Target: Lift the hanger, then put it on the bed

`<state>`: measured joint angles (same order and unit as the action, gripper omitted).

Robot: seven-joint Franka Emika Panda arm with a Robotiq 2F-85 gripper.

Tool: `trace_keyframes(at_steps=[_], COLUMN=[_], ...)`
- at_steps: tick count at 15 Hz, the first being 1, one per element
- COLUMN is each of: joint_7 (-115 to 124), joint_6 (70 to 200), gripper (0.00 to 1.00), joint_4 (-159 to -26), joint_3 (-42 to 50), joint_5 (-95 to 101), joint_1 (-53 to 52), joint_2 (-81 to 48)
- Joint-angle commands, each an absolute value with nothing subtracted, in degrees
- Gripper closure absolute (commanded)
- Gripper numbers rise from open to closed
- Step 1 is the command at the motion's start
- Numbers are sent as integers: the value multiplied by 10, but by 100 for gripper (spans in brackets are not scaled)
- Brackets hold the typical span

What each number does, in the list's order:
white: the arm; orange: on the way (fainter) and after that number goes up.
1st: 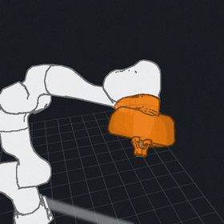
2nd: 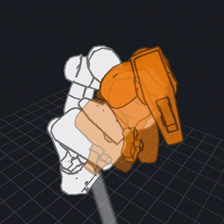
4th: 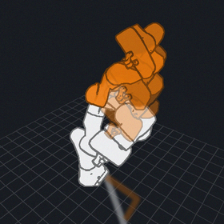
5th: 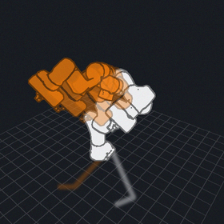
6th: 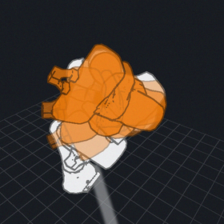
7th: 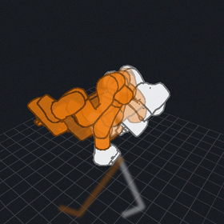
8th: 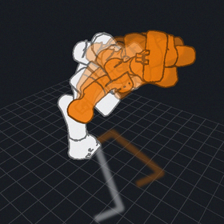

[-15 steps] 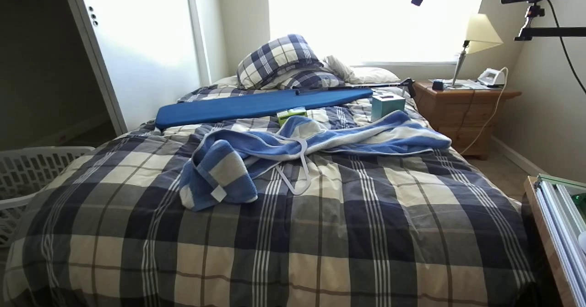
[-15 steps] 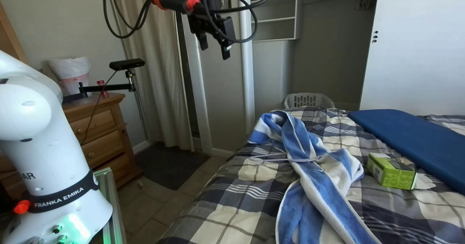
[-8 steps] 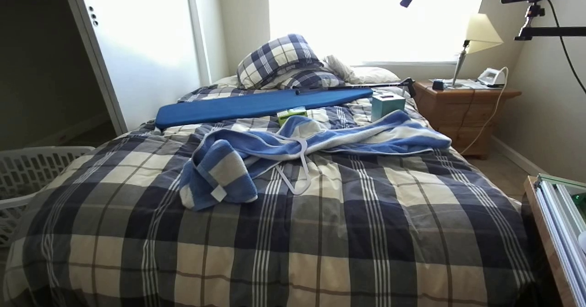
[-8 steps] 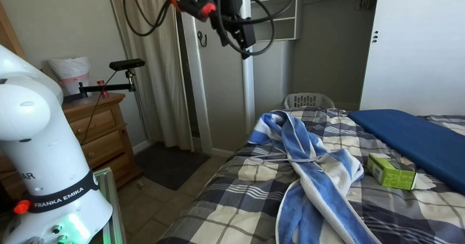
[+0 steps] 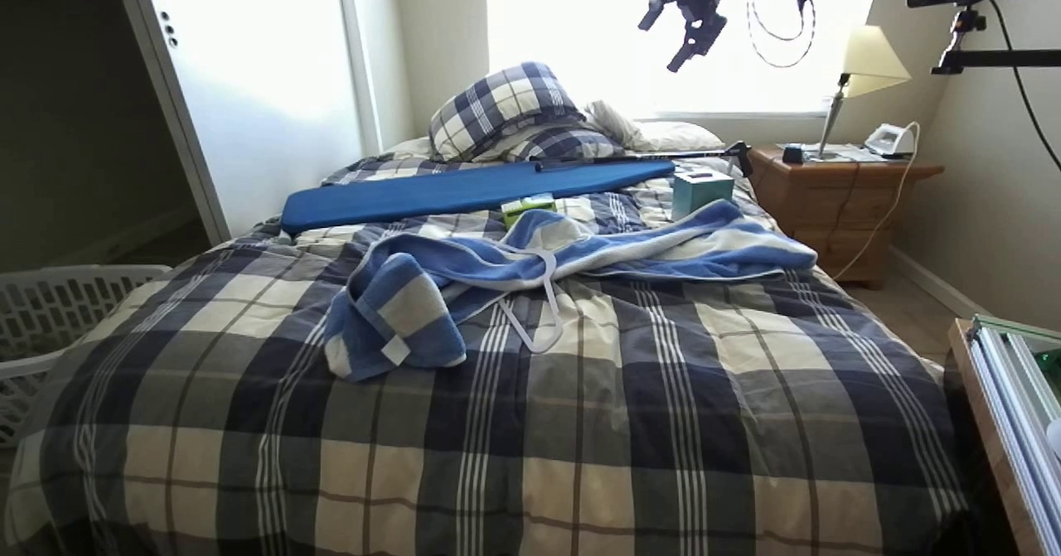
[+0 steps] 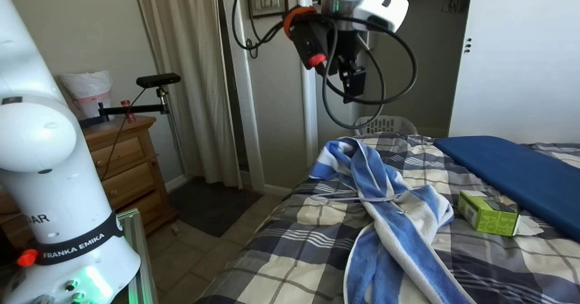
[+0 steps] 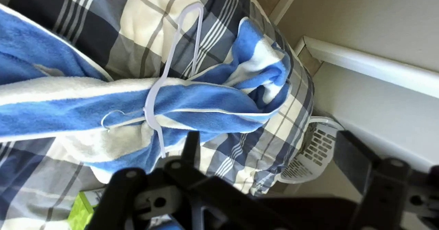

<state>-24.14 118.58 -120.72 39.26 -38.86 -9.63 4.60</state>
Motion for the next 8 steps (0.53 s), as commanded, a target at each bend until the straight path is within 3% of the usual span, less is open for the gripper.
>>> trace_keyframes(at_steps=[1, 7, 8], joint_7=[-208, -132, -151], joint_6=[1144, 1177, 1185], gripper=[0, 0, 0], joint_4=[-1117, -977, -1054], joint_3=[331, 188, 175], joint_5=[-475, -470, -451], joint_1=[-22, 124, 123], joint_2=[-101, -295, -217])
